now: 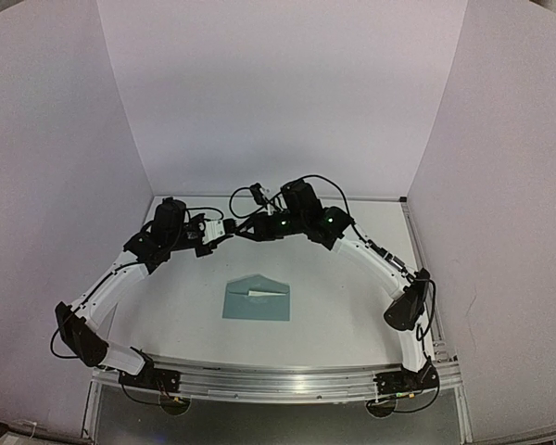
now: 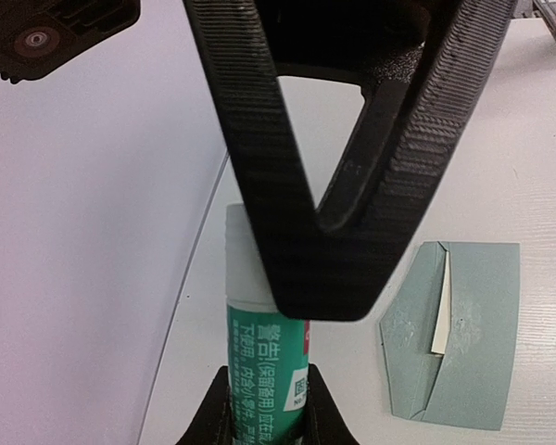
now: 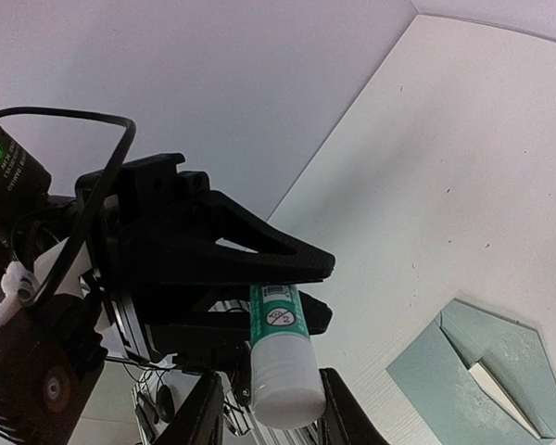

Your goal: Place the letter into the envelope and seal it

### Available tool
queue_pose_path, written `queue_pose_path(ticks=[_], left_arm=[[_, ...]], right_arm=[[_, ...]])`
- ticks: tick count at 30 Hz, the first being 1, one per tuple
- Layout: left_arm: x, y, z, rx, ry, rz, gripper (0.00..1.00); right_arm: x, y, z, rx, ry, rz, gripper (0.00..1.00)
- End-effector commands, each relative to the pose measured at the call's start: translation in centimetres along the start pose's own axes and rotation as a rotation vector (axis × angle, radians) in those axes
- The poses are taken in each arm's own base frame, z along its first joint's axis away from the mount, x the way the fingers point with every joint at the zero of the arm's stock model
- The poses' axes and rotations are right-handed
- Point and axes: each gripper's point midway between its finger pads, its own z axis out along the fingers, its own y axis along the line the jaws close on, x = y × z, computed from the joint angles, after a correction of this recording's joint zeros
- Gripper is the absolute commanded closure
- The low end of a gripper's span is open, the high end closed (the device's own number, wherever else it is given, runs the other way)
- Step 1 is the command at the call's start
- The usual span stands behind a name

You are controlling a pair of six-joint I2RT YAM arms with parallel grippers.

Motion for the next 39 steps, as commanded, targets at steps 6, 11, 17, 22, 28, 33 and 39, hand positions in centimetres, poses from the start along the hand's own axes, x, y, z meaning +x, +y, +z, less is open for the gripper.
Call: queue_pose_path(ticks=[6, 11, 17, 22, 28, 33, 39], left_arm=[[-2.1, 0.4, -1.5, -0.004, -0.051, 0.037, 1.0], [-2.0, 0.5, -1.4, -0.006, -0.05, 0.034, 1.0], [-0.8, 0.5, -1.2, -0.014, 0.004, -0.006, 1.0], [2.9, 0.0, -0.6, -0.013, 0.15, -0.056, 1.0], [5.0, -0.5, -0.7, -0.01, 0.204, -0.095, 1.0], [5.0, -0.5, -0.8, -0.015, 0.204, -0.101, 1.0], [4.7, -0.4, -1.0, -0.021, 0.196, -0.091, 1.0]], right_arm=[[-1.8, 1.0, -0.3, -0.047, -0.044, -0.021, 0.78], [-1.6, 1.0, -0.2, -0.055, -0.034, -0.017, 0.93], [-1.8, -0.5, -1.6, -0.009, -0.05, -0.001, 1.0], [-2.9, -4.6, -8.6, 0.096, -0.128, 0.06, 1.0], [-1.9, -8.7, -14.0, 0.22, -0.187, 0.116, 1.0], [3.3, -23.4, -19.2, 0.932, -0.135, 0.231, 1.0], [10.7, -33.4, -18.5, 1.266, 0.183, 0.277, 1.0]])
